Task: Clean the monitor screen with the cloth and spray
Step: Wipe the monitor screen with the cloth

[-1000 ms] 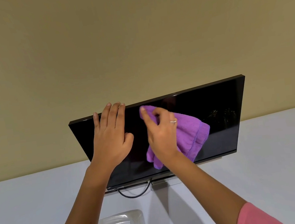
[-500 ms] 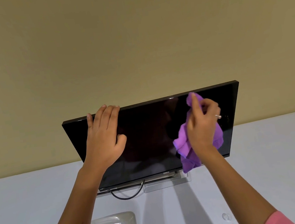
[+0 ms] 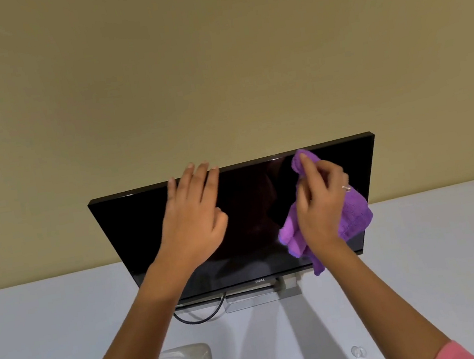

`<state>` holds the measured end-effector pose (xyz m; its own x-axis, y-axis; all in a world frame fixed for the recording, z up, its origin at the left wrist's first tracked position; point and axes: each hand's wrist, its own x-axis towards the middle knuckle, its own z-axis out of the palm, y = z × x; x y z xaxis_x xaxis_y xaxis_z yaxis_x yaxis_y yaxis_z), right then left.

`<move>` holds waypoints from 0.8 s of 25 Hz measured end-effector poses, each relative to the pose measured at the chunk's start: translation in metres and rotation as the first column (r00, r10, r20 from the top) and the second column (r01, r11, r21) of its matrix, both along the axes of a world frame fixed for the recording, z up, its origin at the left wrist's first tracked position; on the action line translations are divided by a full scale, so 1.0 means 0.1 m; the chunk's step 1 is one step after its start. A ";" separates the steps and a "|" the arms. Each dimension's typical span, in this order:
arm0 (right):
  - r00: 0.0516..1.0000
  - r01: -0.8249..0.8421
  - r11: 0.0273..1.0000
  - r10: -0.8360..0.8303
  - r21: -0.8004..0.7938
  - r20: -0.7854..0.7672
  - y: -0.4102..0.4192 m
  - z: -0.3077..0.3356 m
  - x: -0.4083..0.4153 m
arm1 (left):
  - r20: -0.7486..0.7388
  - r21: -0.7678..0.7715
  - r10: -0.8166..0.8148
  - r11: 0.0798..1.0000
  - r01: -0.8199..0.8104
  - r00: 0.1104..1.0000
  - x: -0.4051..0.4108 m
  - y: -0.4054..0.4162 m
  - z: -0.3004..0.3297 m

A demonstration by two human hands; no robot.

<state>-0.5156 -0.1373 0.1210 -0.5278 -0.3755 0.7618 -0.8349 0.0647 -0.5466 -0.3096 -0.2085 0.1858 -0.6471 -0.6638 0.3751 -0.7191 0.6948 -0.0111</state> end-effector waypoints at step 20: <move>0.965 0.123 0.991 -0.106 -0.057 0.239 0.20 0.08 -0.57 | 0.064 -0.067 -0.008 0.998 0.012 0.998 -0.60 0.14 -0.13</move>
